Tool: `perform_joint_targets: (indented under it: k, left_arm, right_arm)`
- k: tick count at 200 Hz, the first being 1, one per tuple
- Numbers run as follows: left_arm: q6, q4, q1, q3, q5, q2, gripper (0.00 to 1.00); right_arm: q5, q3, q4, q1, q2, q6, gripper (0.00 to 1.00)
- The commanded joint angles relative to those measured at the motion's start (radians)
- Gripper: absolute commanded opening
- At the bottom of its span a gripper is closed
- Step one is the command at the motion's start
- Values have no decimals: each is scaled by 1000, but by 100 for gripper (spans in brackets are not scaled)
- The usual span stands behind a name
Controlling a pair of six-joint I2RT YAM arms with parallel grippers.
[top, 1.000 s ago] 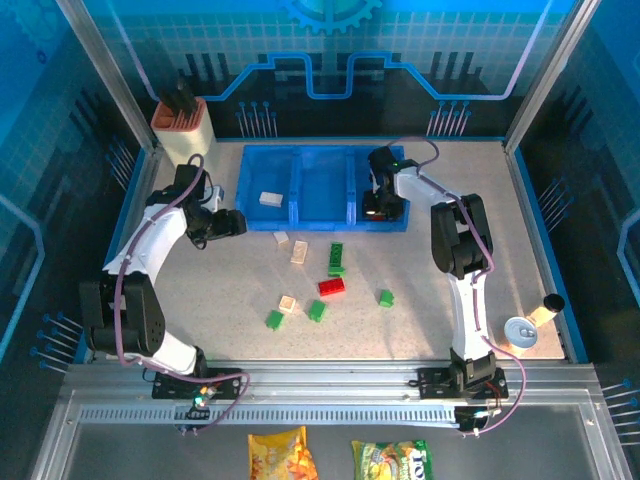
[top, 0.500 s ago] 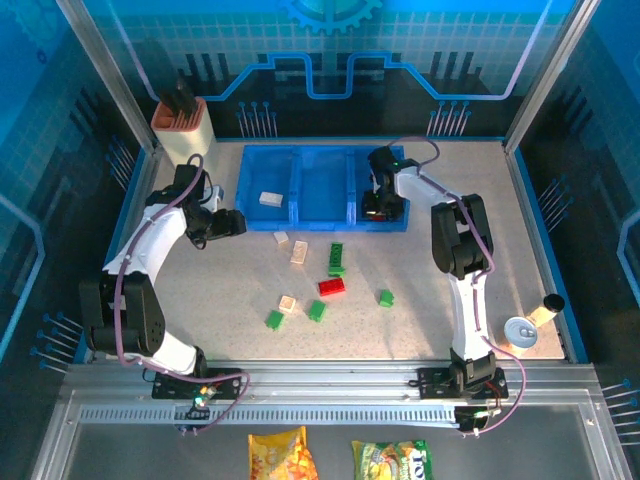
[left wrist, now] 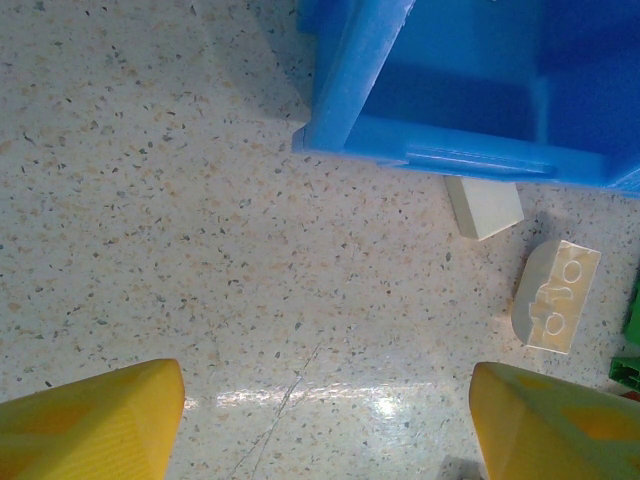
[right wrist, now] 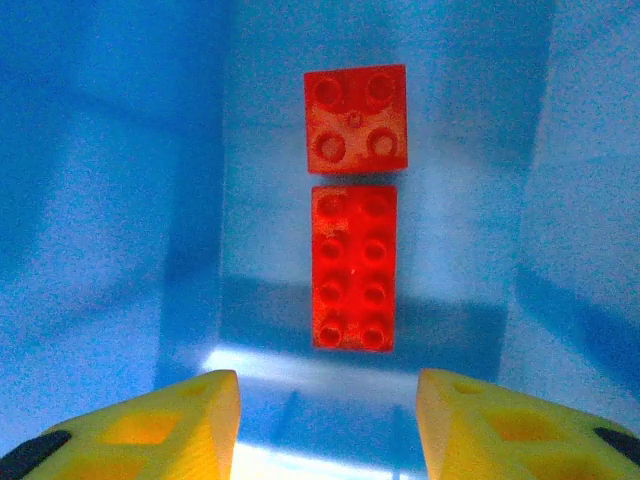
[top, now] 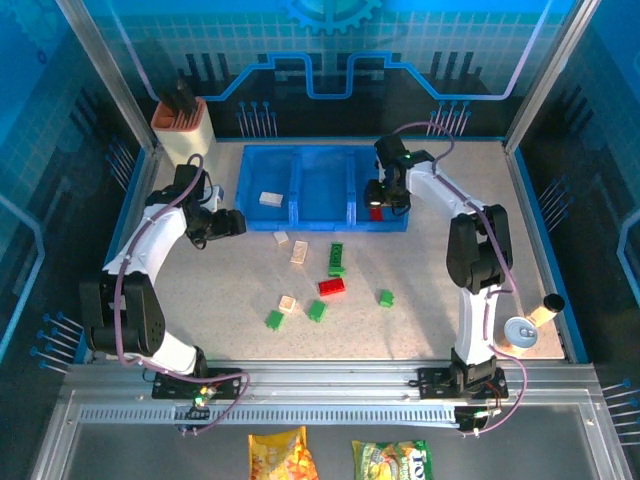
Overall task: Sort the legos into containers by color
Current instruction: Pick up the lego from the center of the table.
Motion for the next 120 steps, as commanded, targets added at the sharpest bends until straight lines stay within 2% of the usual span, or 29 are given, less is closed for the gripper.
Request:
perform_joint_targets:
  k: [1,62,120]
  left_arm:
    - [3,-9,9,4,21,-3,76]
    - [-14,-47,-15,34,25,-9,76]
    - [-36,-102,-98,81,-3,-3,76]
  right_arm:
    - [-12,-29,-33,22,-68,17,51]
    - [1,-109,-36,47,-176,21,52]
    - [15,-209,-11,50,-261,18,52]
